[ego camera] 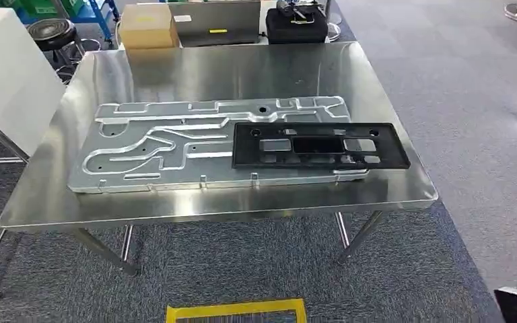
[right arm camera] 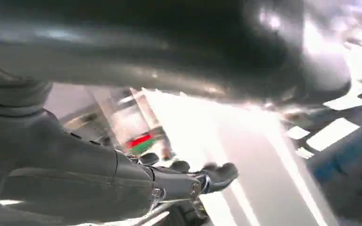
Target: Take the parts from the cabinet and place them on the table.
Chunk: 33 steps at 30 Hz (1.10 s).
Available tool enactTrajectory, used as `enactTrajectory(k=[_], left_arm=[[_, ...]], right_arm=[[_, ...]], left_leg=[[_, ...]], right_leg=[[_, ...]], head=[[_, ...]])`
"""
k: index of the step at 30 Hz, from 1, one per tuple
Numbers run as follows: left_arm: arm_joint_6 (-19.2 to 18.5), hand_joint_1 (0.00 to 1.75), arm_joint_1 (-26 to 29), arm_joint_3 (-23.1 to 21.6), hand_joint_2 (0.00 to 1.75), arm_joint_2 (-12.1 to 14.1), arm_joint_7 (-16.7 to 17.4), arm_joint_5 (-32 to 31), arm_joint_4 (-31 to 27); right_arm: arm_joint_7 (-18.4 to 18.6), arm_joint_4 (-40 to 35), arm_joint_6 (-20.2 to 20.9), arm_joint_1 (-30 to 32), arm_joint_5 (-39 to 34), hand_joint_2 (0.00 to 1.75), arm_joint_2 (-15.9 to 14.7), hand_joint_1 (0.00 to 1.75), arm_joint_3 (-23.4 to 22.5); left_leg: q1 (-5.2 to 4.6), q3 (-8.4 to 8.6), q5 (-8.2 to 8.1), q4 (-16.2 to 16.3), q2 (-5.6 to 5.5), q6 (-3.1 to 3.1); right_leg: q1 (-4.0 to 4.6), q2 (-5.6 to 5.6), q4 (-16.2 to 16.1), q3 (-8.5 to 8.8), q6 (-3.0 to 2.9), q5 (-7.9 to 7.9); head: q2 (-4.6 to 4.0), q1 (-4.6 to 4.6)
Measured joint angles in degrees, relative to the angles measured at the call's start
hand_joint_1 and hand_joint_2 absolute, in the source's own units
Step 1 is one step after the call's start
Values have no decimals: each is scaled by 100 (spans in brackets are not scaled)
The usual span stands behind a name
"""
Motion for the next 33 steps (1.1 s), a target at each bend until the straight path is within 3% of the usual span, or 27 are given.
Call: enactTrajectory(k=[1,2,3,4,5,6,7,8,9,10,11,12,15,16,17,18,20,21,22,24,25,26,27,28,31,32,33], left_arm=[[0,0,10,2,0,-19,7,0,2],[0,0,7,11,0,-22,29,-11,0],[0,0,9,18,0,-24,48,-20,0],[0,0,11,24,0,-28,57,-26,0],[0,0,15,31,0,-35,68,-31,0],[0,0,17,35,0,-44,87,-48,0],[0,0,17,35,0,-48,111,-72,0],[-2,0,18,35,0,-59,123,-85,0],[-11,0,20,35,0,-66,136,-101,0],[-26,0,20,35,0,-85,142,-120,0],[-42,0,10,33,0,-98,144,-155,2],[-57,0,3,28,0,-109,151,-192,2],[-92,0,-23,0,0,-142,171,-288,2],[-114,0,-7,-20,0,-144,173,-324,2],[-142,0,-1,-37,0,-144,186,-354,2],[-168,0,12,-65,0,-146,208,-415,2],[-216,0,8,-116,0,-155,243,-498,2],[-243,0,3,-146,0,-162,252,-516,2],[-280,0,0,-173,0,-164,254,-529,2],[-326,0,-5,-208,0,-164,258,-535,2],[-337,0,-9,-214,0,-164,265,-553,2],[-347,0,-22,-219,0,-164,271,-570,2],[-354,0,-49,-230,0,-162,271,-584,2],[-363,0,-66,-249,0,-164,271,-588,2],[-372,0,-56,-282,0,-166,282,-629,2],[-372,0,-51,-297,0,-183,284,-629,7],[-372,0,-60,-312,0,-186,289,-638,7]], right_arm=[[71,337,-184,-39,277,0,5,0,-169],[281,846,-400,-90,701,0,5,0,-404],[528,1202,-518,-118,1033,0,2,0,-584],[784,1589,-618,-141,1312,0,5,0,-758],[976,1987,-686,-204,1544,0,2,0,-889],[1299,2485,-692,-278,1845,0,-8,0,-1015],[1579,2900,-669,-319,2064,0,-20,0,-1090],[1798,3294,-575,-356,2254,0,-24,0,-1136],[2041,3685,-399,-390,2435,0,-26,0,-1149],[2292,4050,-195,-435,2586,0,-35,0,-1149],[2539,4420,30,-498,2729,0,-33,0,-1149],[2764,4718,275,-571,2842,0,-19,0,-1149],[3269,5398,957,-680,3014,0,65,0,-1149],[3444,5601,1155,-706,2977,0,114,0,-1151],[3559,5756,1306,-751,2902,0,191,0,-1166],[3700,5901,1473,-792,2820,0,260,0,-1203],[3871,6098,1639,-841,2713,0,378,0,-1280],[3924,6182,1699,-858,2693,0,438,0,-1311],[3972,6265,1791,-874,2695,0,490,0,-1339],[3989,6376,1880,-895,2745,0,562,0,-1348],[3967,6413,1918,-906,2763,0,597,0,-1348],[3952,6446,1926,-924,2774,0,621,0,-1348],[3913,6481,1926,-940,2774,0,641,0,-1348],[3856,6503,1926,-942,2774,0,641,0,-1348],[3708,6531,1917,-959,2784,0,638,0,-1350],[3679,6531,1915,-958,2771,0,625,0,-1354],[3653,6533,1915,-959,2763,0,614,0,-1354]], left_leg=[[33,-35,104,-47,7,42],[51,-99,176,-61,32,72],[53,-183,233,-61,42,112],[50,-268,293,-61,48,122],[41,-354,353,-59,64,126],[37,-441,414,-52,77,118],[38,-498,469,-46,87,109],[38,-577,522,-33,89,93],[39,-653,568,-9,93,70],[45,-724,601,16,99,47],[47,-782,633,59,101,12],[24,-833,649,111,107,-20],[38,-843,762,116,128,-121],[30,-861,799,126,125,-173],[75,-909,653,220,96,-202],[72,-1006,309,457,95,-225],[78,-1228,-359,1260,95,-263],[79,-1296,-564,1677,95,-278],[79,-1280,-554,1896,95,-281],[78,-928,-151,1627,95,-258],[77,-620,42,1226,94,-234],[74,-247,99,719,92,-195],[57,150,-92,136,91,-145],[29,257,-160,-129,88,-121],[9,146,-48,-84,93,-13],[66,91,49,-121,121,44],[59,4,118,-118,135,96]], right_leg=[[-11,14,-18,-34,35,22],[-17,26,53,-72,69,-158],[-29,24,283,-180,98,-495],[-41,25,734,-323,127,-915],[-42,27,1227,-456,153,-1227],[-41,28,1644,-531,169,-1380],[-49,27,1835,-501,178,-1342],[-61,26,1784,-347,176,-1179],[-72,26,1509,-73,168,-973],[-74,26,1060,292,151,-831],[-73,28,442,763,124,-844],[-48,37,-37,1088,84,-1027],[7,48,-80,1034,-36,-1014],[-19,41,-109,996,-110,-951],[-26,-1,-115,944,-163,-890],[-20,6,-113,862,-231,-829],[-1,4,-106,702,-260,-704],[12,3,-97,606,-262,-632],[23,2,-83,506,-260,-567],[34,0,-31,314,-250,-456],[39,2,-1,227,-240,-413],[41,9,29,160,-225,-366],[52,10,65,115,-194,-321],[59,-3,73,94,-159,-271],[42,-11,24,89,-57,-100],[32,6,57,57,-20,-135],[25,32,227,-18,7,-474]], head=[[0,0],[0,2],[0,4],[0,2],[0,2],[0,2],[0,2],[0,2],[0,2],[0,2],[0,2],[0,2],[0,0],[0,-2],[0,0],[0,0],[0,-2],[0,-2],[0,-2],[0,-2],[0,-2],[0,-2],[0,-2],[0,-2],[0,-2],[0,-2],[0,-2]])
